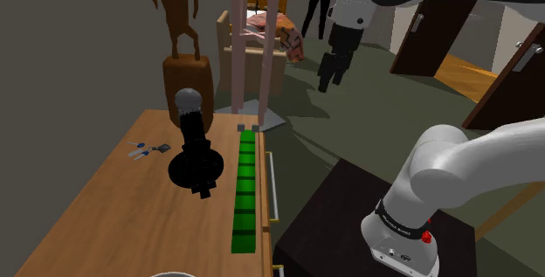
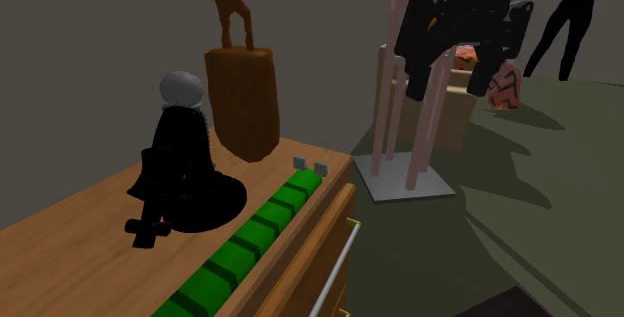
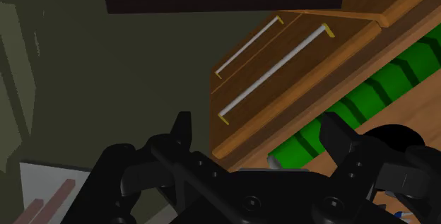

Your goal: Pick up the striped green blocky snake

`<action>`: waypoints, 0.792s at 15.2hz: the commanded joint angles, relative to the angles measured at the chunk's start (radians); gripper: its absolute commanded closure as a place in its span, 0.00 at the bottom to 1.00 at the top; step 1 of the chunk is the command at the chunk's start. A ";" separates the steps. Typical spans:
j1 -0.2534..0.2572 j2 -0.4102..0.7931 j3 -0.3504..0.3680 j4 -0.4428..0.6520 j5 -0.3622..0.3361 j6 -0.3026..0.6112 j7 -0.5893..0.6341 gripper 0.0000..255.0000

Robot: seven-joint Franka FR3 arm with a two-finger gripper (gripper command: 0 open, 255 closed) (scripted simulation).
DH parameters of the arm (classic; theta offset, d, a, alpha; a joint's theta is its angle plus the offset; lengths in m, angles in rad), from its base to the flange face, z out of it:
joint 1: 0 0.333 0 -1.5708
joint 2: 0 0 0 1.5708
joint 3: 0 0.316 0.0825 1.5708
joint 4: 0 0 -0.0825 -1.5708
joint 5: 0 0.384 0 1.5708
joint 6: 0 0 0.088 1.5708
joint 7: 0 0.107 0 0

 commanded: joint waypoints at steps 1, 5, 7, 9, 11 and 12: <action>0.000 0.000 0.000 0.000 0.000 0.000 0.000 0.00; -0.005 -0.020 0.108 -0.088 0.073 0.076 0.194 0.00; -0.005 -0.015 0.165 -0.121 0.112 0.119 0.291 0.00; -0.004 0.001 0.223 -0.145 0.152 0.166 0.388 0.00; -0.004 0.028 0.283 -0.160 0.189 0.215 0.485 0.00; -0.005 0.046 0.313 -0.165 0.206 0.241 0.534 0.00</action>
